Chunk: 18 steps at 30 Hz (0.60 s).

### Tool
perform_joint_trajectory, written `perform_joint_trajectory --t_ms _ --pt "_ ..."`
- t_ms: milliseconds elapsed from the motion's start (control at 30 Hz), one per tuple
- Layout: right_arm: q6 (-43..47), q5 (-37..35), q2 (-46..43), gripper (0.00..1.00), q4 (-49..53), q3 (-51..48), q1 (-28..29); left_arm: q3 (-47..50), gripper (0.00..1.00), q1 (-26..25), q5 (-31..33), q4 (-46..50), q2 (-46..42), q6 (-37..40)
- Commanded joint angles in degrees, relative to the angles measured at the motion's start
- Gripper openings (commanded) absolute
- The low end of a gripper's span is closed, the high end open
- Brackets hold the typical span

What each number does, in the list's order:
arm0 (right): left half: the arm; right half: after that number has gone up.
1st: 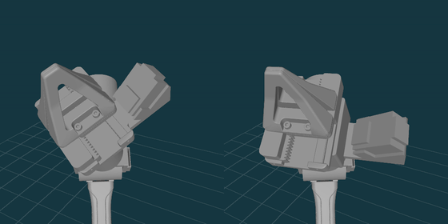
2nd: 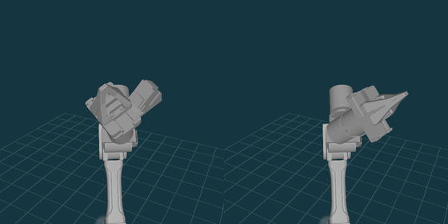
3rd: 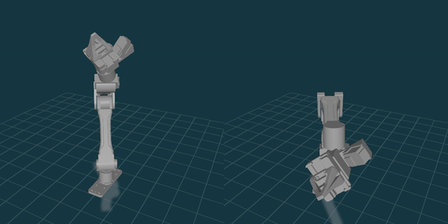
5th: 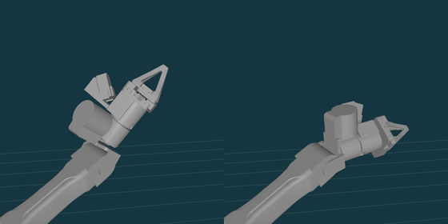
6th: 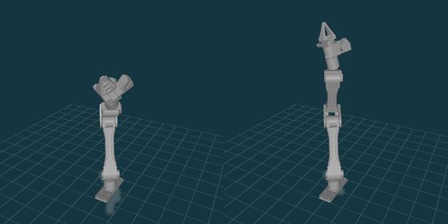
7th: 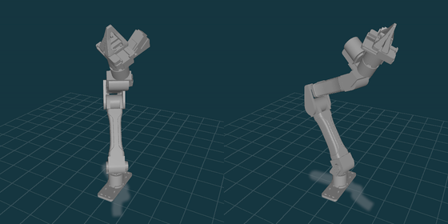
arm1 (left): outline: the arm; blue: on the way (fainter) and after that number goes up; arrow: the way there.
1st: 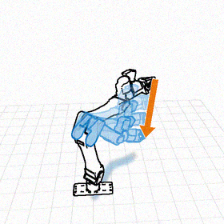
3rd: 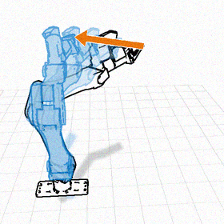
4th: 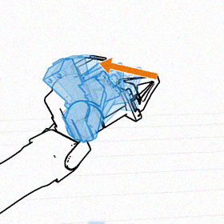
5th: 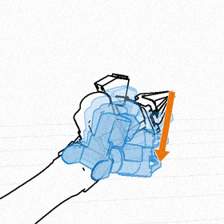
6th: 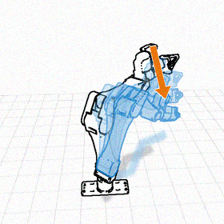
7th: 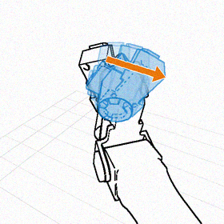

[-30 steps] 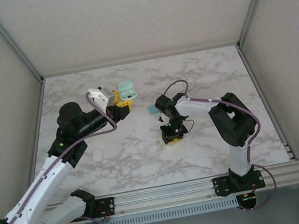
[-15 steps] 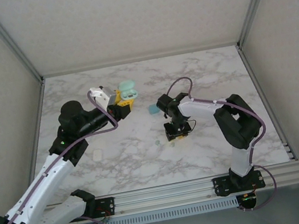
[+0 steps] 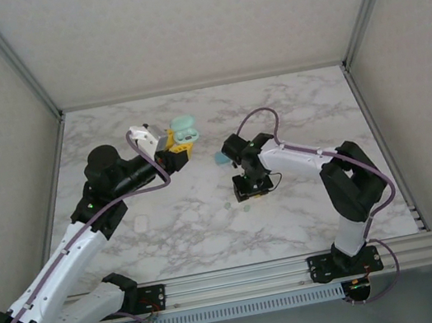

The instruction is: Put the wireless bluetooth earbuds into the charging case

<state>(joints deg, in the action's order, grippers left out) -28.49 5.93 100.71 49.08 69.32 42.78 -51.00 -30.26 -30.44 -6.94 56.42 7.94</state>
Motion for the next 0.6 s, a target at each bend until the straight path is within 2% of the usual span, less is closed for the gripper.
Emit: perform_joint_trajectory --t_ms 0,67,300,500,567 --pt "-4.5 -2.1 1.3 0.4 1.0 -0.2 1.4 -2.1 0.23 0.5 0.8 -0.6 -0.7 0.8" --pt "-6.0 -2.0 0.2 0.41 -1.0 -2.0 1.3 -2.0 0.23 0.4 0.9 -0.4 -0.9 0.9" --pt "-9.8 5.9 0.5 0.4 -9.0 -7.3 0.3 -2.1 0.23 0.4 0.2 -0.5 -0.5 0.8" --pt "-12.1 8.1 0.6 0.41 -12.8 -8.9 0.3 -2.3 0.23 0.4 0.0 0.3 -0.7 1.2" --pt "-12.4 7.8 0.6 0.38 -13.1 -9.0 0.4 -2.4 0.23 0.5 -0.1 0.3 -0.6 1.1"
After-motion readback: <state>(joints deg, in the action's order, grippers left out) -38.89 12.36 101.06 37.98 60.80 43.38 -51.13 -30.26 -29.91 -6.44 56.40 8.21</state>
